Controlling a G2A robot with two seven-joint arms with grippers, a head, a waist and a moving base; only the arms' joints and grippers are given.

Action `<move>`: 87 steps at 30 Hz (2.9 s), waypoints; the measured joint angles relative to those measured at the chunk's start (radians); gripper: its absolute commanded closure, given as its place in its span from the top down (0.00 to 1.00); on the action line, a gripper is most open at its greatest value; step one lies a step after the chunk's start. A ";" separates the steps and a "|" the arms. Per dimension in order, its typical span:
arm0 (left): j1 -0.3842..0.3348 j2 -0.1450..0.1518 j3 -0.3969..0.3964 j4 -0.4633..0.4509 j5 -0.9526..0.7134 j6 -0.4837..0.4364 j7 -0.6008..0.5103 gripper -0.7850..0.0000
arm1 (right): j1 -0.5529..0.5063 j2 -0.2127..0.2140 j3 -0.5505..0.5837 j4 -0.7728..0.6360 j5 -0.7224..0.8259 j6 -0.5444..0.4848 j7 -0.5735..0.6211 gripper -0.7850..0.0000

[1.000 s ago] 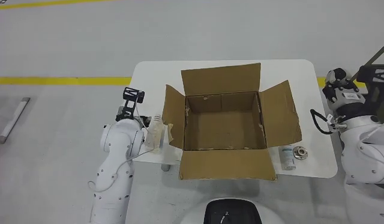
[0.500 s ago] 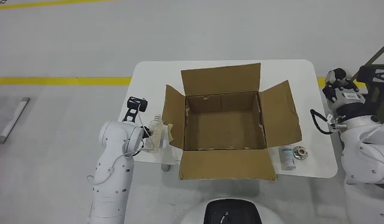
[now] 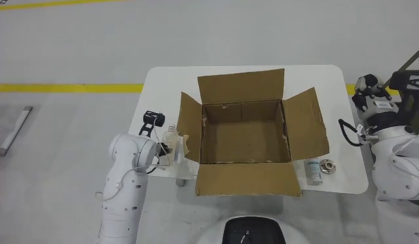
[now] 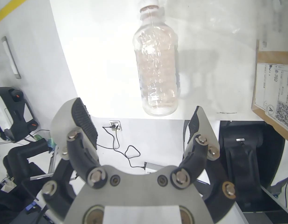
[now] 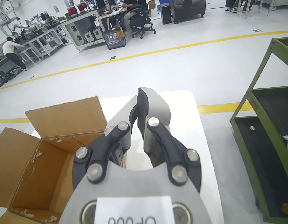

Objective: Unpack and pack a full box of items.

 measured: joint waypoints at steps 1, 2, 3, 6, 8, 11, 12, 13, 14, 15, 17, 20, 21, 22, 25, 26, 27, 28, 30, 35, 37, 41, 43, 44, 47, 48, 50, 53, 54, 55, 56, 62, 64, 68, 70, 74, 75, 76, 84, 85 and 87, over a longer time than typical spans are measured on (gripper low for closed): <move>-0.005 0.000 0.005 0.015 -0.003 -0.004 -0.005 1.00 | 0.000 0.000 0.000 0.000 0.000 0.000 0.000 0.00; -0.007 0.000 0.010 0.026 -0.002 -0.005 -0.005 1.00 | 0.000 0.000 0.000 0.000 0.000 0.000 0.000 0.00; -0.009 0.000 0.015 0.038 0.000 -0.004 -0.003 1.00 | 0.000 0.000 0.000 0.000 0.000 0.000 0.000 0.00; -0.018 -0.001 0.033 0.083 0.014 0.000 0.002 1.00 | 0.000 0.000 0.000 0.000 0.000 0.000 0.000 0.00; -0.037 -0.003 0.046 0.123 0.037 0.011 -0.009 1.00 | 0.000 0.000 0.000 0.000 0.000 0.000 0.000 0.00; -0.069 -0.007 0.044 0.177 -0.010 0.025 -0.013 1.00 | 0.000 0.000 0.000 0.000 0.000 0.000 0.000 0.00; -0.077 -0.007 0.044 0.191 -0.022 0.027 -0.015 1.00 | 0.000 0.000 0.000 0.000 0.000 0.000 0.000 0.00; -0.088 -0.008 0.046 0.208 -0.037 0.027 -0.014 1.00 | 0.000 0.000 0.000 0.000 0.000 0.000 0.000 0.00; -0.094 -0.009 0.048 0.220 -0.047 0.026 -0.013 1.00 | 0.000 0.000 0.000 0.000 0.000 0.000 0.000 0.00; -0.100 -0.010 0.050 0.232 -0.057 0.023 -0.012 1.00 | 0.000 0.000 0.000 0.000 0.000 0.000 0.000 0.00; -0.113 -0.011 0.058 0.261 -0.062 0.026 -0.005 1.00 | 0.000 0.000 0.000 0.000 0.000 0.000 0.000 0.00; -0.135 -0.015 0.074 0.312 -0.055 0.047 0.009 1.00 | 0.000 0.000 0.000 0.000 0.000 0.000 0.000 0.00; -0.142 -0.016 0.078 0.329 -0.056 0.052 0.015 1.00 | 0.000 0.000 0.000 0.000 0.000 0.000 0.000 0.00; -0.151 -0.017 0.084 0.350 -0.060 0.056 0.023 1.00 | 0.000 0.000 0.000 0.000 0.000 0.000 0.000 0.00; -0.174 -0.021 0.092 0.404 -0.083 0.061 0.037 1.00 | 0.000 0.000 0.000 0.000 0.000 0.000 0.000 0.00; -0.181 -0.022 0.095 0.417 -0.087 0.062 0.040 1.00 | 0.000 0.000 0.000 0.000 0.000 0.000 0.000 0.00; -0.187 -0.023 0.099 0.427 -0.087 0.062 0.043 1.00 | 0.000 0.000 0.000 0.000 0.000 0.000 0.000 0.00; -0.192 -0.024 0.105 0.441 -0.085 0.065 0.045 1.00 | 0.000 0.000 0.000 0.000 0.000 0.000 0.000 0.00; -0.201 -0.027 0.110 0.465 -0.100 0.072 0.041 1.00 | 0.000 0.000 0.000 0.000 0.000 0.000 0.000 0.00; -0.231 -0.032 0.118 0.538 -0.149 0.067 0.038 1.00 | 0.000 0.000 0.000 0.000 0.000 0.000 0.000 0.00; -0.244 -0.033 0.122 0.559 -0.158 0.064 0.042 1.00 | 0.000 0.000 0.000 0.000 0.000 0.000 0.000 0.00; -0.257 -0.034 0.133 0.586 -0.164 0.062 0.051 1.00 | 0.000 0.000 0.000 0.000 0.000 0.000 0.000 0.00; -0.263 -0.035 0.139 0.600 -0.167 0.062 0.055 1.00 | 0.000 0.000 0.000 0.000 0.000 0.000 0.000 0.00; -0.266 -0.036 0.142 0.605 -0.168 0.062 0.057 1.00 | 0.000 0.000 0.000 0.000 0.000 0.000 0.000 0.00; -0.274 -0.038 0.151 0.624 -0.173 0.062 0.065 0.85 | 0.000 0.000 0.000 0.000 0.000 0.000 0.000 0.00; -0.276 -0.038 0.154 0.630 -0.173 0.062 0.067 0.74 | 0.000 0.000 0.000 0.000 0.000 0.000 0.000 0.00; -0.282 -0.039 0.160 0.643 -0.174 0.062 0.072 0.45 | 0.000 0.000 0.000 0.000 0.000 0.000 0.000 0.00; -0.289 -0.040 0.168 0.658 -0.175 0.062 0.079 0.13 | 0.000 0.000 0.000 0.000 0.000 0.000 0.000 0.00; -0.291 -0.041 0.170 0.662 -0.176 0.062 0.082 0.00 | 0.000 0.000 0.000 0.000 0.000 0.000 0.000 0.00; -0.292 -0.041 0.172 0.668 -0.177 0.061 0.086 0.00 | 0.000 0.000 0.000 0.000 0.000 0.000 0.000 0.00; -0.293 -0.041 0.173 0.672 -0.178 0.061 0.089 0.00 | 0.000 0.000 0.000 0.000 0.000 0.000 0.000 0.00; -0.293 -0.037 0.172 0.674 -0.188 0.042 0.085 0.00 | 0.000 0.000 0.000 0.000 0.000 0.000 0.000 0.00; -0.292 -0.032 0.161 0.661 -0.189 0.043 0.080 0.00 | 0.000 0.000 0.000 0.000 0.000 0.000 0.000 0.00; -0.280 -0.018 0.128 0.591 -0.181 0.048 0.060 0.00 | 0.000 0.000 0.000 0.000 0.000 0.000 0.000 0.00; -0.264 -0.009 0.105 0.532 -0.178 0.046 0.042 0.00 | 0.000 0.000 0.000 0.000 0.000 0.000 0.000 0.00; -0.208 0.013 0.070 0.388 -0.115 0.019 0.027 0.00 | 0.000 0.000 0.000 0.000 0.000 0.000 0.000 0.00; -0.194 0.017 0.059 0.356 -0.109 0.018 0.016 0.00 | 0.000 0.000 0.000 0.000 0.000 0.000 0.000 0.00; -0.178 0.022 0.043 0.312 -0.112 0.015 -0.001 0.00 | 0.000 0.000 0.000 0.000 0.000 0.000 0.000 0.00; -0.102 0.047 -0.055 0.062 -0.134 0.004 -0.042 0.00 | 0.000 0.000 0.000 0.000 0.000 0.000 0.000 0.00; -0.097 0.049 -0.064 0.034 -0.134 0.004 -0.037 0.00 | 0.000 0.000 0.000 0.000 0.000 0.000 0.000 0.00; -0.095 0.052 -0.078 -0.008 -0.150 0.006 -0.031 0.00 | 0.000 0.000 0.000 0.000 0.000 0.000 0.000 0.00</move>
